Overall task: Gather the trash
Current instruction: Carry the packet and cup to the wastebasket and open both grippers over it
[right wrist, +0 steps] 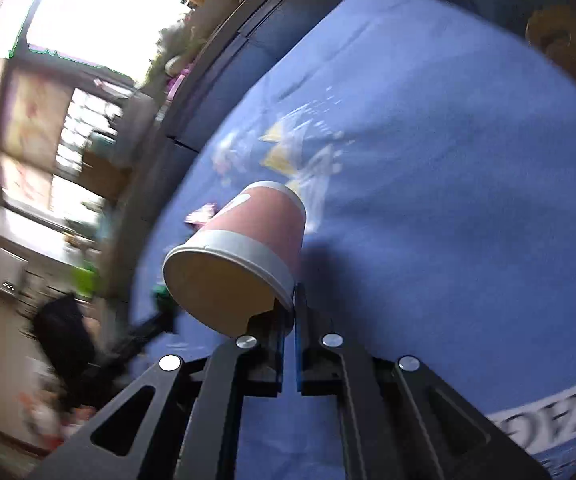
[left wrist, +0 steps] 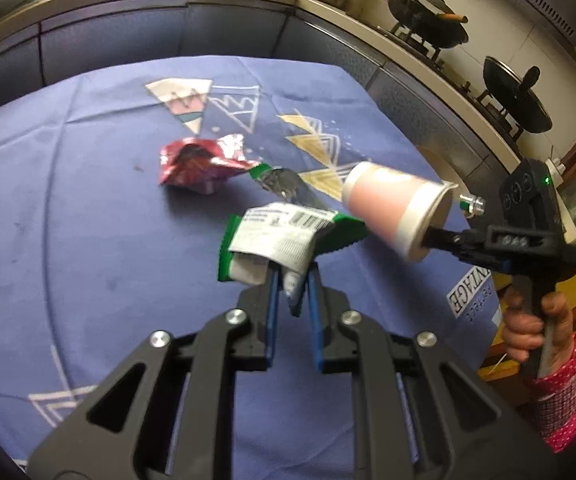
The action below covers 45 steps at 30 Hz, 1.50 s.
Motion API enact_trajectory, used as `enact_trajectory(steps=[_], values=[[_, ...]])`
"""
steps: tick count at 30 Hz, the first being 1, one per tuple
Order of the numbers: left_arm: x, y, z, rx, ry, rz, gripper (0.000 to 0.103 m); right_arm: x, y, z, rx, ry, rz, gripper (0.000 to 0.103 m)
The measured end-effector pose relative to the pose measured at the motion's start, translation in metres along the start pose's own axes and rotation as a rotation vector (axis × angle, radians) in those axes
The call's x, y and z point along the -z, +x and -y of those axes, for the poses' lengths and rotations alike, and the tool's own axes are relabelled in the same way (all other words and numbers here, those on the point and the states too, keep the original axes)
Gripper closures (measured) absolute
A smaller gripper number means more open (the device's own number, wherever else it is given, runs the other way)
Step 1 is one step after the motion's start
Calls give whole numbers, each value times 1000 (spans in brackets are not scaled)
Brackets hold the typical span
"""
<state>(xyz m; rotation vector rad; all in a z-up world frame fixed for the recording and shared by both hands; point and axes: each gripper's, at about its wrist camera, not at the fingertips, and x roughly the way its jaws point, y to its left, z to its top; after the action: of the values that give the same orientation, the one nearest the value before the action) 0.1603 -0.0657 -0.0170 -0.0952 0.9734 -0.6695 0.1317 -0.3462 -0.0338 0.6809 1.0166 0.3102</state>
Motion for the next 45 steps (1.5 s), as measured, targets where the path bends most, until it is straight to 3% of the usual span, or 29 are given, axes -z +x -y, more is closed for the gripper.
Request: enact_trajectory(steps=[4, 5, 6, 8, 13, 19, 26, 28, 30, 31, 34, 39, 45], values=[[-13, 3, 14, 30, 26, 16, 90, 3, -6, 11, 39, 2, 20, 96], [-19, 3, 20, 40, 38, 21, 90, 6, -11, 11, 49, -7, 36, 90], [-24, 3, 24, 45, 48, 27, 90, 10, -17, 11, 60, -21, 56, 73], [-33, 3, 32, 57, 70, 39, 90, 19, -25, 12, 75, -36, 85, 51], [-53, 15, 48, 107, 90, 25, 90, 43, -50, 16, 67, -42, 195, 51], [-47, 37, 68, 154, 95, -14, 90, 56, -64, 13, -5, -70, 251, 60], [-32, 58, 74, 140, 91, -53, 90, 57, -37, 7, -134, -48, 169, 61], [-32, 57, 74, 133, 100, -52, 90, 56, -28, 9, -163, -20, 148, 73], [-31, 56, 73, 122, 107, -50, 90, 55, -23, 13, -215, 12, 136, 97], [-31, 55, 72, 123, 107, -51, 90, 55, -24, 13, -235, 23, 136, 100], [-30, 56, 70, 122, 107, -50, 90, 57, -38, 8, -203, -20, 141, 101], [-35, 56, 72, 107, 117, -37, 90, 60, -76, 1, -30, -120, 231, 101], [-67, 47, 78, 131, 125, -5, 90, 42, -108, 23, 53, -94, 314, 101]])
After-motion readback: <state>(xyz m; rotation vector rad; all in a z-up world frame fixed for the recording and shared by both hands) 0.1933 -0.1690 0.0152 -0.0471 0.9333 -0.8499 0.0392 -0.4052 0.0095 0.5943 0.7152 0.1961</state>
